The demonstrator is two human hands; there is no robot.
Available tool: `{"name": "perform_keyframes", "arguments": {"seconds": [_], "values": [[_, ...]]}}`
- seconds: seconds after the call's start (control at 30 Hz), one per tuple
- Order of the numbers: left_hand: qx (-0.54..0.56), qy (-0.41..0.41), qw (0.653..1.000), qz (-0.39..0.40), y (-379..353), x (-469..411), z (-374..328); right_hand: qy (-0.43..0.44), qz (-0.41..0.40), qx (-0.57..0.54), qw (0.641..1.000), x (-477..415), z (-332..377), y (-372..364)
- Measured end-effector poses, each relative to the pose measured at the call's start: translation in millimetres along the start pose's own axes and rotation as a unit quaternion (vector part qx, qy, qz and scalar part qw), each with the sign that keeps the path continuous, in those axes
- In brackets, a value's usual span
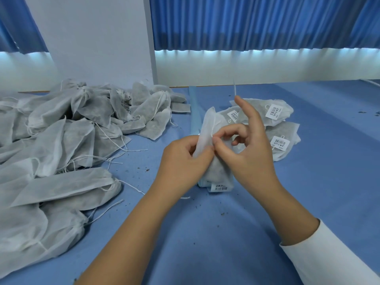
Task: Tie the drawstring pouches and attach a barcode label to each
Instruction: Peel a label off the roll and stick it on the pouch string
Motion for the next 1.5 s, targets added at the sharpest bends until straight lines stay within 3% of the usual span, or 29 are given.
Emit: {"name": "perform_keyframes", "arguments": {"seconds": [0.13,0.47,0.7,1.03,1.2,1.37,1.5], "values": [[0.065,0.079,0.994,-0.04,7.0,-5.9,6.7,0.031,0.018,0.016,0.999,-0.1,3.3,0.7],[0.165,0.127,0.975,-0.076,9.3,-9.0,12.2,0.069,0.065,0.052,0.994,2.1,5.8,-2.9],[0.189,0.112,0.975,-0.011,4.9,-5.3,7.6,0.075,0.074,0.038,0.994,2.8,6.7,-3.6],[0.231,0.152,0.961,-0.002,7.6,-6.4,13.8,0.047,0.096,0.02,0.994,3.3,4.7,-2.9],[0.193,0.147,0.969,-0.034,12.3,-8.9,15.0,0.022,0.014,-0.078,0.997,-3.3,12.7,9.7],[0.124,0.107,0.986,-0.007,9.1,-5.6,7.8,-0.05,0.068,-0.237,0.968,-4.4,12.1,7.0],[0.097,0.087,0.99,0.053,1.3,-0.6,0.3,-0.132,0.078,-0.292,0.944,-4.6,7.6,2.1]]}}
Point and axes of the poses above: each hand's wrist, its own x-axis away from the middle knuckle, its own y-axis out of the back of the hand, z = x × y, the point moved 4 cm from there along -x, towards the middle knuckle, and after that the axes turned 4 degrees about y, right-handed, at the moved point
